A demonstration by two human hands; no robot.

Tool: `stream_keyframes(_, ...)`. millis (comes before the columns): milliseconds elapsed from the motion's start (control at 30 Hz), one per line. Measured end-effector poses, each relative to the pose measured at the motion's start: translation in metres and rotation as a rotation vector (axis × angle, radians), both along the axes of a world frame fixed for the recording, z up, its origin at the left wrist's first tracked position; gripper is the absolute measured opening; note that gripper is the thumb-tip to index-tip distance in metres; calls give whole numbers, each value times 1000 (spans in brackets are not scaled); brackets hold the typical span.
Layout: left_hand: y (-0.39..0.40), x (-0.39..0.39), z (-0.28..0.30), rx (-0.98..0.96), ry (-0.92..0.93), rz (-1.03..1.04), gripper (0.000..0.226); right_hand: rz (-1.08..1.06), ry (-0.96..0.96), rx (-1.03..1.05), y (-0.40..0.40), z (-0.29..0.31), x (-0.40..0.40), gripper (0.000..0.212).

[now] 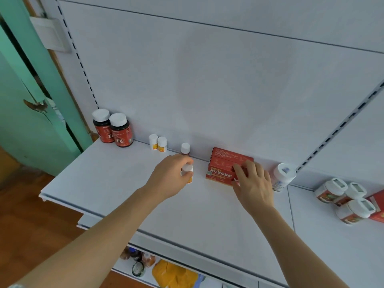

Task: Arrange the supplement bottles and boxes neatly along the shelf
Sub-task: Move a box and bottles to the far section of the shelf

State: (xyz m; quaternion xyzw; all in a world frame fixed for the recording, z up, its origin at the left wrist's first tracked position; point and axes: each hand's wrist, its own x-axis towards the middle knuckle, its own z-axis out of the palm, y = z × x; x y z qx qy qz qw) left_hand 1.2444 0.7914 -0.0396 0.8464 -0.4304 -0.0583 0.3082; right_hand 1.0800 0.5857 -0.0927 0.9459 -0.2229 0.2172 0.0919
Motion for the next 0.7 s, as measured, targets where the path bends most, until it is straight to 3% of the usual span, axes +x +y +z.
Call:
stream_keyframes(167,2,14,-6,-31,-5,10,21,-6,9,-8,0,-2,0,47)
stream_keyframes(333,14,45,-9,-36,-40,28,3,-21,-41,-50,10,5,7,45)
stream_keyframes(500,36,94,-14,-22,-71,78,12,35,-137,-26,55,23,49,39)
stream_keyframes(700,53,150,-25,27,-53,25,26,68,-108,44,105,22,103,38)
